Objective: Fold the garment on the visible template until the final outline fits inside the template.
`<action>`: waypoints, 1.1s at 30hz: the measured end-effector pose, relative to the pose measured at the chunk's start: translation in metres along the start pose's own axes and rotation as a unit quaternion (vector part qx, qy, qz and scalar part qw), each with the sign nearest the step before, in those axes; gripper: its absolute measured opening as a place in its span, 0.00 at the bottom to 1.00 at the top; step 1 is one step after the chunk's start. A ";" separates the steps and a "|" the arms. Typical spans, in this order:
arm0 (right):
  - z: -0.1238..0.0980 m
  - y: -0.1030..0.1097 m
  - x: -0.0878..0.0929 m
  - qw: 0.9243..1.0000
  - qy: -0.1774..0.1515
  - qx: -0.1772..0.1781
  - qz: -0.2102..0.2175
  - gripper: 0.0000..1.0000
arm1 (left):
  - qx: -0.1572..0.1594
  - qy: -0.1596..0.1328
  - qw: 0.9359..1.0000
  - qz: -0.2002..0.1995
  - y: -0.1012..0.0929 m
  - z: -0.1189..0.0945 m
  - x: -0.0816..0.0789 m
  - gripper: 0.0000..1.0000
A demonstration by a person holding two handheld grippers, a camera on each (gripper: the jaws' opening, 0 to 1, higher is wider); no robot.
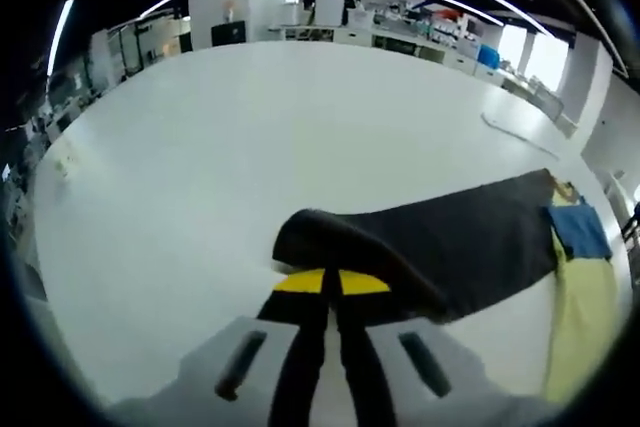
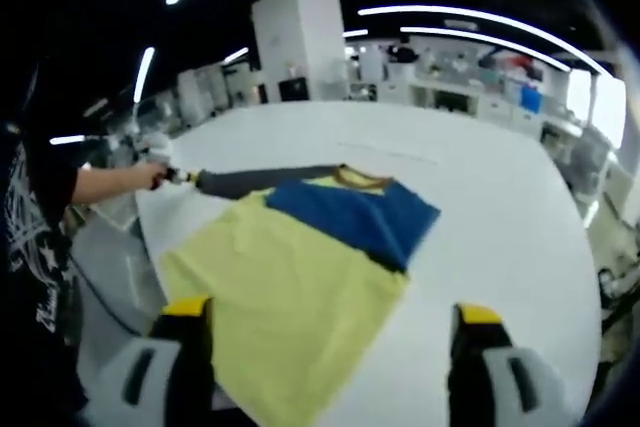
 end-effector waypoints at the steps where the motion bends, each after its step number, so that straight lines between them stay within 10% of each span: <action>1: 0.000 0.001 0.000 1.000 -0.002 -0.001 0.000 0.99 | -0.002 0.000 1.000 0.003 0.002 -0.001 0.001 0.00; 16: -0.003 0.002 0.005 1.000 0.003 -0.007 0.002 0.99 | -0.039 0.007 0.997 0.060 0.023 0.001 0.005 0.03; 25: -0.005 0.004 0.007 1.000 0.001 -0.003 0.008 0.99 | -0.027 0.010 1.000 0.002 0.023 0.001 0.007 0.27; 33: -0.004 0.006 0.007 1.000 0.001 -0.005 0.007 0.99 | -0.034 0.019 0.999 -0.017 0.019 -0.001 0.010 0.27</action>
Point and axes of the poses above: the point that each gripper's makers call its tool centre point, and the gripper's own axes: z roughly forward along the fingers, y roughly to its left, x roughly out of its underside, the point moved 9 cm from there along -z, roughly backward along the fingers, and after that the axes turned 7 degrees about -x, right-handed, at the moved point
